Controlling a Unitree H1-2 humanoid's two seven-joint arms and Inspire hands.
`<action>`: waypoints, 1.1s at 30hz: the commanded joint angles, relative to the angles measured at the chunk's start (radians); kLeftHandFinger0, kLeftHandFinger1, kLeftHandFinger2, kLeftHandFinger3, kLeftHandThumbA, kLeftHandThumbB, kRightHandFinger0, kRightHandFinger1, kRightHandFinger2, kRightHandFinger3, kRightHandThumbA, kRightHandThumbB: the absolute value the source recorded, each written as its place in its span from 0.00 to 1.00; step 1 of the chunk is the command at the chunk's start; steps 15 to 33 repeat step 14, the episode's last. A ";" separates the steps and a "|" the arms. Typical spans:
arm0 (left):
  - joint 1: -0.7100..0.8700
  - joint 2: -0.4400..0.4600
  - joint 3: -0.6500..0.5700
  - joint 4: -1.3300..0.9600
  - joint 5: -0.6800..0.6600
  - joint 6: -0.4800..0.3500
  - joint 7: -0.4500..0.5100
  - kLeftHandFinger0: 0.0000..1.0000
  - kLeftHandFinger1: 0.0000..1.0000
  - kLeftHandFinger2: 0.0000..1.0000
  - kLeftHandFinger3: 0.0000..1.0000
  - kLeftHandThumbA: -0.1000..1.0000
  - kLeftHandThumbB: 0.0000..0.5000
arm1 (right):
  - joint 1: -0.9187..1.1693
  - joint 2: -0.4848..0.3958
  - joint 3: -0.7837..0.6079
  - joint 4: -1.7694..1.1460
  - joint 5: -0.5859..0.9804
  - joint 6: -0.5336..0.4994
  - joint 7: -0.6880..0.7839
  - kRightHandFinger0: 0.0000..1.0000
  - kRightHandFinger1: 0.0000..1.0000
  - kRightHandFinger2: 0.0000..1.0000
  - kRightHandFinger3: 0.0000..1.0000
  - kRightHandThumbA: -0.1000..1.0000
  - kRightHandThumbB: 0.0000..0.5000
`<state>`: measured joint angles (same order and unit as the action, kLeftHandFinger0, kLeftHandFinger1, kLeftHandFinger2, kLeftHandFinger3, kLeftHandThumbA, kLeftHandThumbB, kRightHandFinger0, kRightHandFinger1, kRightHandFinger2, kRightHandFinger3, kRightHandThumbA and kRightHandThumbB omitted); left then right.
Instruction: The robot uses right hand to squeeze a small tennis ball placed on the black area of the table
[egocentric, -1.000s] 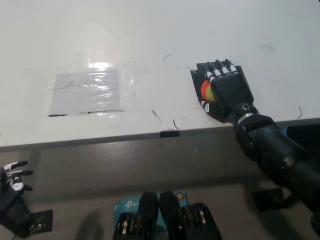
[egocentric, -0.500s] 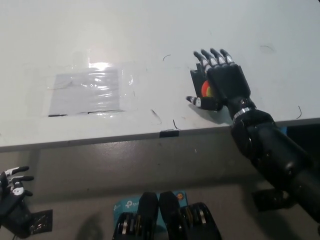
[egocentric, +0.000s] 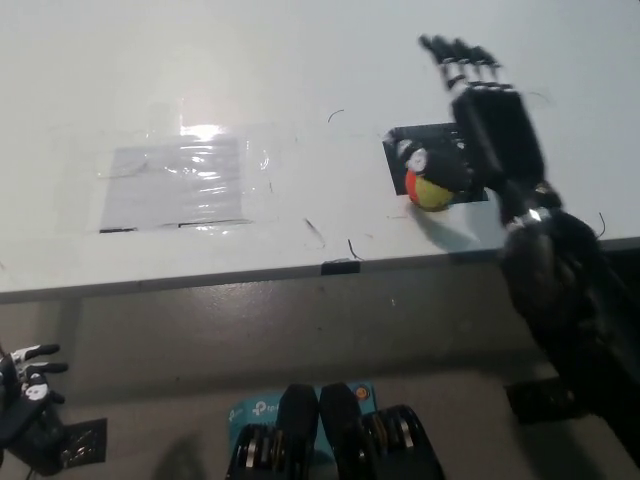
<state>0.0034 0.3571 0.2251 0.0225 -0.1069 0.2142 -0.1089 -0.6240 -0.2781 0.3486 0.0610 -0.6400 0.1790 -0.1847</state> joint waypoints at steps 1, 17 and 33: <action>0.014 0.011 0.014 -0.017 -0.007 -0.049 -0.003 0.24 0.39 0.57 0.65 0.12 0.18 | 0.159 0.046 -0.230 -0.101 0.258 -0.134 -0.084 0.47 0.66 0.99 1.00 0.23 0.43; 0.000 0.004 0.006 -0.011 -0.007 -0.043 -0.006 0.22 0.37 0.56 0.64 0.08 0.16 | 0.403 0.240 -0.558 0.188 0.666 -0.453 -0.075 0.02 0.18 0.48 0.79 0.17 0.35; 0.000 0.004 0.006 -0.011 -0.007 -0.043 -0.006 0.22 0.37 0.56 0.64 0.08 0.16 | 0.403 0.240 -0.558 0.188 0.666 -0.453 -0.075 0.02 0.18 0.48 0.79 0.17 0.35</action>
